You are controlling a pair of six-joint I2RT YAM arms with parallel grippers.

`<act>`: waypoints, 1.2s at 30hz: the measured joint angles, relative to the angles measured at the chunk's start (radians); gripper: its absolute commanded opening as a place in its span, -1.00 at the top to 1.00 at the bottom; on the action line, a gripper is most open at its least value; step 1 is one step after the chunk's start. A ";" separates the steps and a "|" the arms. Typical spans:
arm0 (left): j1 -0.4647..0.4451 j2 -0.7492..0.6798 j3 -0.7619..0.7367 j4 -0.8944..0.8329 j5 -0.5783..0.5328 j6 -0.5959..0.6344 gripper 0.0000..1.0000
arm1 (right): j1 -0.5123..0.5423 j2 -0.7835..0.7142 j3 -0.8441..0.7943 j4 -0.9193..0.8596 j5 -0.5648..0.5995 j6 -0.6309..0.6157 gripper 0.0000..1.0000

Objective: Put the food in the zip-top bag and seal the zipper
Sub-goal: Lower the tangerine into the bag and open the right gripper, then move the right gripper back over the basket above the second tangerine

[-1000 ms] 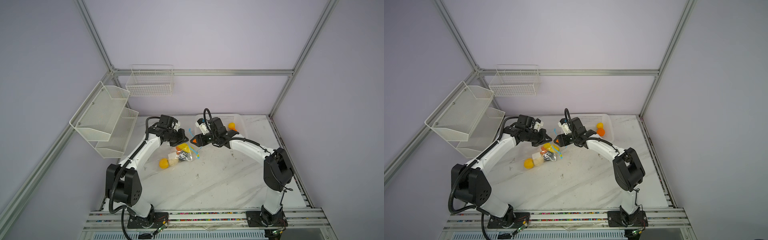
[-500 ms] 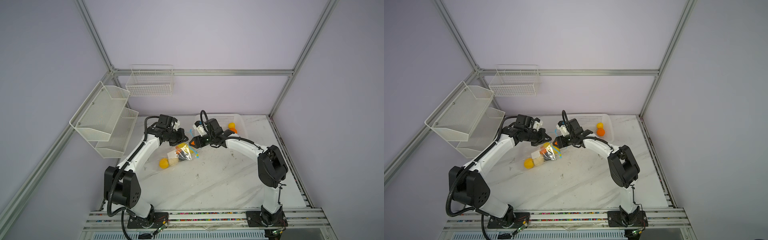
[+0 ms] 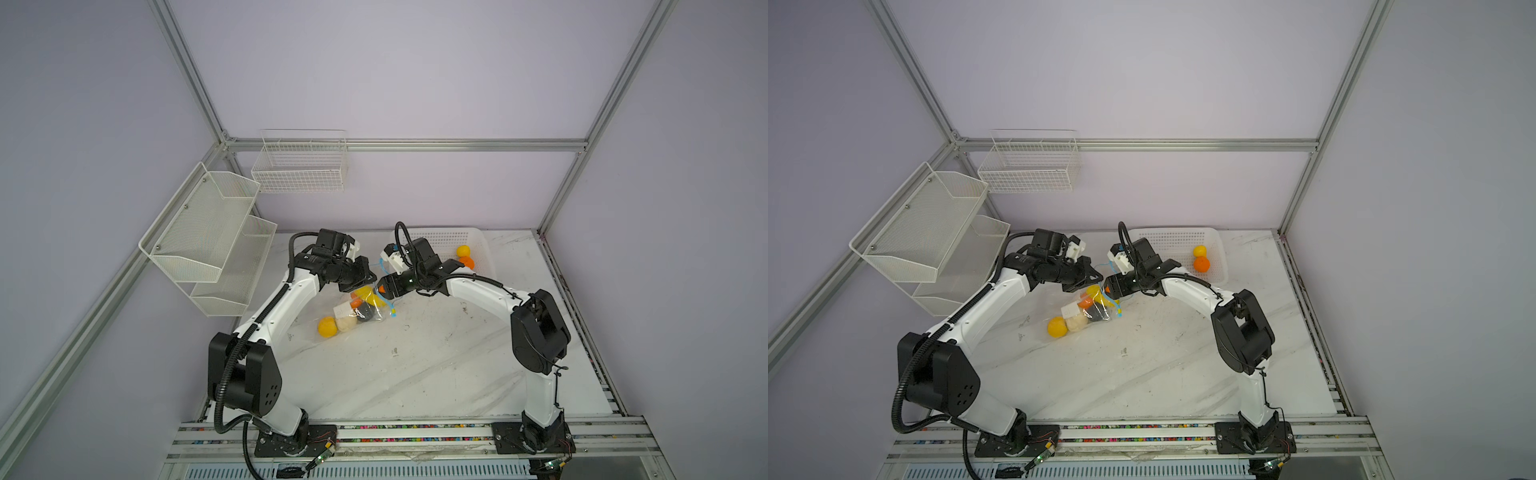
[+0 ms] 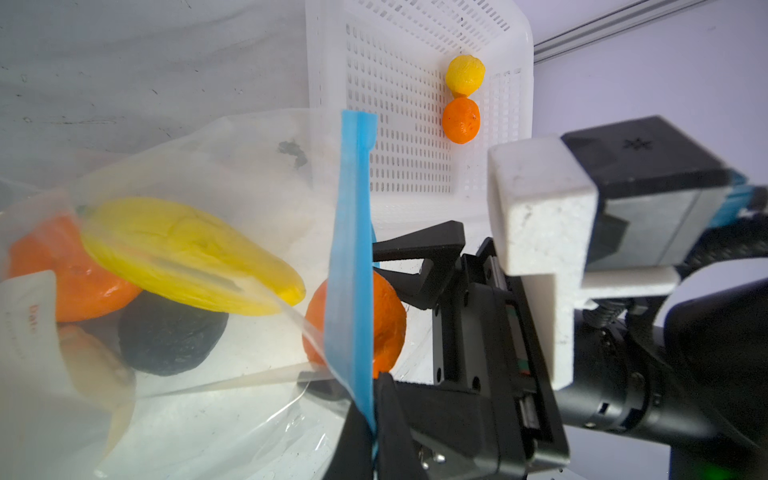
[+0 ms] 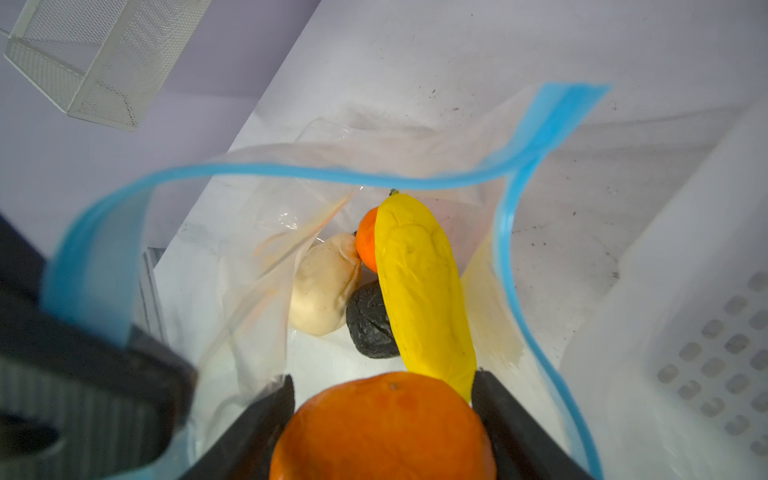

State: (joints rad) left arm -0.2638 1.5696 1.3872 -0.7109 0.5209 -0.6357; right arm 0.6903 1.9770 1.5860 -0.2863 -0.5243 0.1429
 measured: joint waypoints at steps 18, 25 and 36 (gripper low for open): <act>0.000 0.000 0.000 0.000 0.000 0.000 1.00 | 0.000 0.000 0.000 -0.001 0.011 0.000 -0.43; 0.000 0.000 0.000 0.000 0.000 0.000 1.00 | 0.000 -0.014 0.000 -0.004 0.072 0.001 -0.40; 0.000 0.000 0.000 0.015 0.004 0.000 1.00 | -0.042 -0.134 0.076 -0.048 0.268 -0.023 -0.38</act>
State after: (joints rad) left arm -0.2638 1.5696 1.3872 -0.6956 0.5251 -0.6361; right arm 0.6479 1.8435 1.6619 -0.3340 -0.2562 0.1200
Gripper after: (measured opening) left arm 0.047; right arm 0.688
